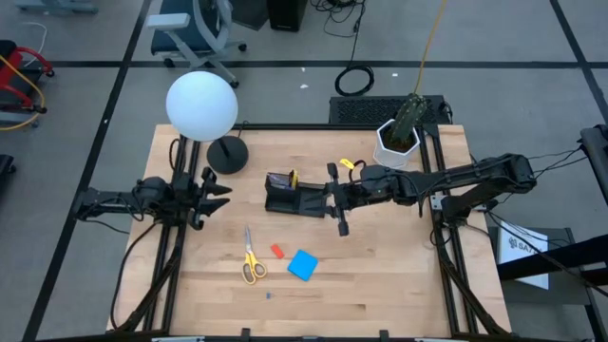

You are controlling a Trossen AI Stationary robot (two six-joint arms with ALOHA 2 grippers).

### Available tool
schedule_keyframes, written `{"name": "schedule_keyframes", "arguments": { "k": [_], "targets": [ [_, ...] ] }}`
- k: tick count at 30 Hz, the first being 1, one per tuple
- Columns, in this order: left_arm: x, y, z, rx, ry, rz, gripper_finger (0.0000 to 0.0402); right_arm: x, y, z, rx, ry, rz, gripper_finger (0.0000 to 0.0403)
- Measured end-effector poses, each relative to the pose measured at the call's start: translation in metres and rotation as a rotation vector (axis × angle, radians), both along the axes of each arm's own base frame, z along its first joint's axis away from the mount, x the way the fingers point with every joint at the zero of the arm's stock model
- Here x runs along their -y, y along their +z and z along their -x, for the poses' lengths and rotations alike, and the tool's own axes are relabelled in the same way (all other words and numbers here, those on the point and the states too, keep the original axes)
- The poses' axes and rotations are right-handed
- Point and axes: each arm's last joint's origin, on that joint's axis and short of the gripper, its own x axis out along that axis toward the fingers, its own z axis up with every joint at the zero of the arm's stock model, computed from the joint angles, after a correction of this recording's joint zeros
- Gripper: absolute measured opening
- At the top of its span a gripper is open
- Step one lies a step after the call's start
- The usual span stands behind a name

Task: Pick and place office supplies into organizer
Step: Put the blue sticky notes into the desk organizer

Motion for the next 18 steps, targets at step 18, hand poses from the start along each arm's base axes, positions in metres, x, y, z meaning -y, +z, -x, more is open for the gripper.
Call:
{"name": "schedule_keyframes", "arguments": {
  "k": [18],
  "targets": [
    [0.018, 0.03, -0.033, -0.014, -0.135, -0.087, 0.0154, 0.0, 0.0, 0.0, 0.004, -0.002, 0.008, 0.0075]
  ]
}}
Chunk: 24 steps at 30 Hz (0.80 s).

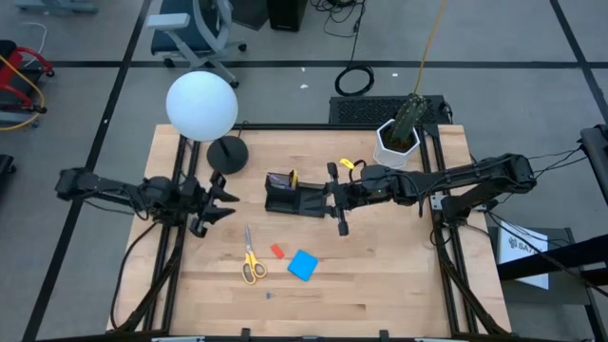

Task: Pick and place office supplies into organizer
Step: Put the blue sticky notes into the desk organizer

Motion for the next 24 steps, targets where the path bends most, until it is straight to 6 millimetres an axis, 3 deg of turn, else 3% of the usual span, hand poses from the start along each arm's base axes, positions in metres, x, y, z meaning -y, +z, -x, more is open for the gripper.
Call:
{"name": "schedule_keyframes", "arguments": {
  "k": [6, 15, 24],
  "targets": [
    [0.025, 0.014, -0.031, -0.119, -0.068, -0.263, 0.0154, 0.0, -0.001, 0.0, -0.007, 0.0, 0.001, 0.0075],
    [0.061, -0.003, -0.073, -0.337, 0.05, -0.624, 0.0154, -0.001, -0.001, 0.0, -0.008, 0.003, 0.0, 0.0075],
    [0.084, -0.026, -0.094, -0.432, 0.043, -0.773, 0.0154, -0.001, -0.001, 0.0, -0.008, 0.003, 0.0, 0.0075]
  ]
}}
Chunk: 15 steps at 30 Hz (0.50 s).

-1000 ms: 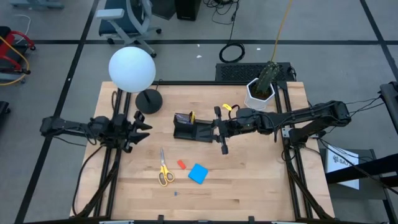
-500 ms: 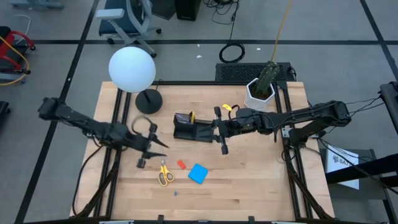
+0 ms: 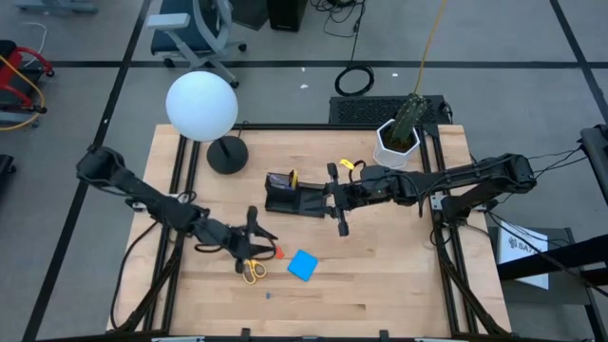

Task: Pick and place office supplies into organizer
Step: Put the blue sticky notes into the desk organizer

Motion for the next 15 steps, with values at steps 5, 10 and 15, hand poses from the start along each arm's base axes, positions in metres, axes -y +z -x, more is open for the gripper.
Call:
{"name": "schedule_keyframes", "arguments": {
  "k": [5, 10, 15],
  "targets": [
    [0.013, -0.015, -0.002, -0.029, 0.008, -0.058, 0.0154, 0.0, 0.0, 0.0, 0.0, 0.0, 0.0, 0.0075],
    [0.019, -0.025, -0.008, -0.008, -0.005, -0.115, 0.0154, 0.0, 0.0, 0.0, 0.0, 0.0, 0.0, 0.0075],
    [0.023, -0.037, -0.013, -0.028, -0.016, -0.124, 0.0154, 0.0, 0.0, 0.0, 0.0, 0.0, 0.0, 0.0075]
  ]
}}
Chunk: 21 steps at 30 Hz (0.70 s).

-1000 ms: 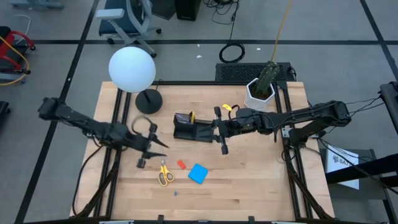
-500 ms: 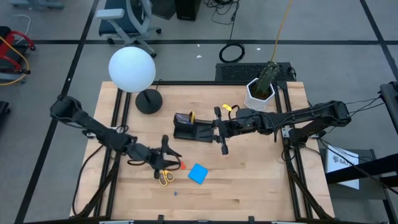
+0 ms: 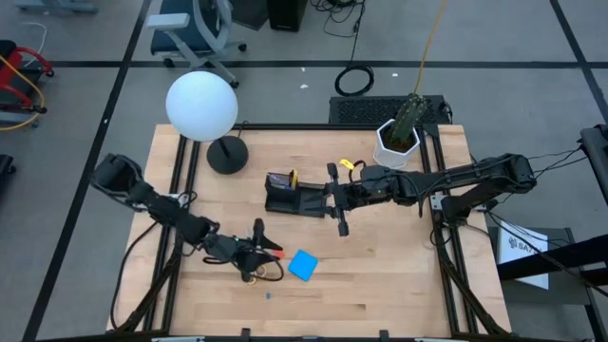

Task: Pick and place office supplies into organizer
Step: Put the blue sticky notes into the desk organizer

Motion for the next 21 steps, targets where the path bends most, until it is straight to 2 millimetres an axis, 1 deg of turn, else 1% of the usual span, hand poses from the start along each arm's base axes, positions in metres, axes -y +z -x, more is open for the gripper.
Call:
{"name": "schedule_keyframes", "arguments": {
  "k": [5, 10, 15, 21],
  "targets": [
    [0.009, -0.01, -0.007, -0.025, -0.013, -0.001, 0.0154, 0.0, 0.0, 0.0, 0.0, 0.0, 0.0, 0.0075],
    [0.022, -0.015, -0.025, -0.054, -0.031, -0.012, 0.0154, 0.0, 0.0, 0.0, 0.0, 0.0, 0.0, 0.0075],
    [0.03, -0.031, -0.039, -0.151, -0.028, -0.082, 0.0154, 0.0, 0.0, 0.0, -0.002, 0.0, 0.0, 0.0075],
    [0.035, -0.047, -0.044, -0.207, -0.014, -0.065, 0.0154, 0.0, -0.001, 0.0, -0.011, 0.0, 0.0, 0.0075]
  ]
}}
